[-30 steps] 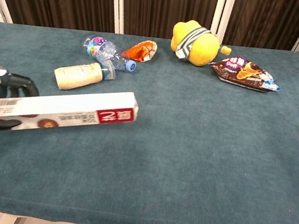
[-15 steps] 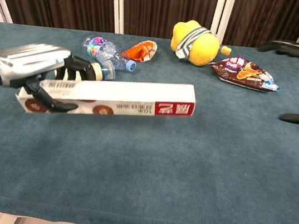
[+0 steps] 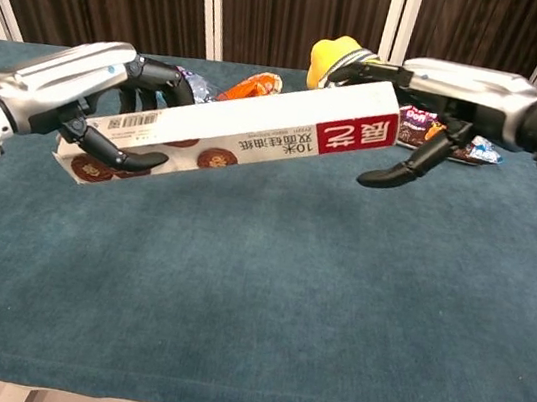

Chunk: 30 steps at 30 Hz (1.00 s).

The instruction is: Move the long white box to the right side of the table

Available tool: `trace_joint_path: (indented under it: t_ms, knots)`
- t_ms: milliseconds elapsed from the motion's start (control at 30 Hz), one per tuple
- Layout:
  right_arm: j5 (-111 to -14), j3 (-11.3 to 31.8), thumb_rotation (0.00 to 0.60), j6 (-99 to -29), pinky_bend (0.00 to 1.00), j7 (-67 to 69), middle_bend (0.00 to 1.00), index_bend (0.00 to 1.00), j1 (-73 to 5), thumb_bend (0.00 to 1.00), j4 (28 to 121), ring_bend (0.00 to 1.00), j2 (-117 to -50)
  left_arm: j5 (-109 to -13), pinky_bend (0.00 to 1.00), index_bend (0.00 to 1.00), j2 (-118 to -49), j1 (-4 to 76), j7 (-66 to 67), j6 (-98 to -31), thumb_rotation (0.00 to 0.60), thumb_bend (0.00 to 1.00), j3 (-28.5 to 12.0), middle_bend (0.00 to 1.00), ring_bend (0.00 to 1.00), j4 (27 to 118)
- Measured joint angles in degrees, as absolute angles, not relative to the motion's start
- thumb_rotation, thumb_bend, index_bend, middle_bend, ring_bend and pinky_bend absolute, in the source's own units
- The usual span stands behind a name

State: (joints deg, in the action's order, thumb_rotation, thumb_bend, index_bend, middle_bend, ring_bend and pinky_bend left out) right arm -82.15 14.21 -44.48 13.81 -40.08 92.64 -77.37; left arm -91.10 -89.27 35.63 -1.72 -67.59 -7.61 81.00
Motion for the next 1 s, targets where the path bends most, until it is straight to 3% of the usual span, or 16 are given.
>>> trace_joint_path:
  t_ms: [200,367,467,533,600,667,867,1000]
  knots:
    - [-83.53,14.19,0.600,-47.46,0.47,16.49,0.45,0.55,-41.15,0.20,90.65,0.42,-80.02,-90.82,0.70,0.56,-89.40,36.27,-3.36,-66.59,0.600,0.33,-6.71,0.63,0.55,81.15]
    - [-84.41,13.22,0.600,-50.19,0.62,17.07,0.63,0.78,-41.48,0.24,88.98,0.61,-81.44,-91.58,0.69,0.55,-89.61,36.45,-3.63,-67.78,0.600,0.33,-6.54,0.62,0.54,81.14]
    - [-84.80,12.70,0.600,-51.29,0.64,17.13,0.64,0.80,-41.34,0.24,88.79,0.64,-81.41,-92.33,0.63,0.48,-89.35,36.52,-3.65,-68.52,0.600,0.30,-6.31,0.56,0.49,81.13]
    - [-85.30,12.39,0.600,-52.60,0.64,17.23,0.65,0.81,-40.99,0.24,88.74,0.64,-81.13,-92.81,0.49,0.37,-89.00,36.39,-3.97,-69.45,0.600,0.27,-6.10,0.42,0.36,81.00]
    - [-85.79,12.08,0.600,-54.16,0.64,17.30,0.65,0.81,-40.41,0.24,88.61,0.64,-80.76,-93.15,0.28,0.22,-88.14,36.23,-4.60,-69.96,0.600,0.23,-5.86,0.22,0.16,81.14]
    - [-86.37,11.57,0.600,-56.43,0.64,17.45,0.65,0.81,-39.36,0.24,88.21,0.64,-80.13,-93.30,0.18,0.13,-87.05,35.99,-4.84,-70.36,0.600,0.21,-5.69,0.13,0.06,81.50]
    - [-88.43,8.80,0.600,-64.07,0.64,20.45,0.65,0.78,-34.43,0.24,84.11,0.64,-77.51,-93.35,0.11,0.11,-81.29,33.65,-1.00,-72.89,0.588,0.20,-4.92,0.04,0.02,83.93]
    - [-89.61,6.45,0.600,-66.96,0.64,26.82,0.65,0.78,-31.51,0.24,80.95,0.64,-76.14,-90.71,0.10,0.09,-76.17,30.13,3.56,-74.71,0.585,0.20,-4.38,0.04,0.02,84.29]
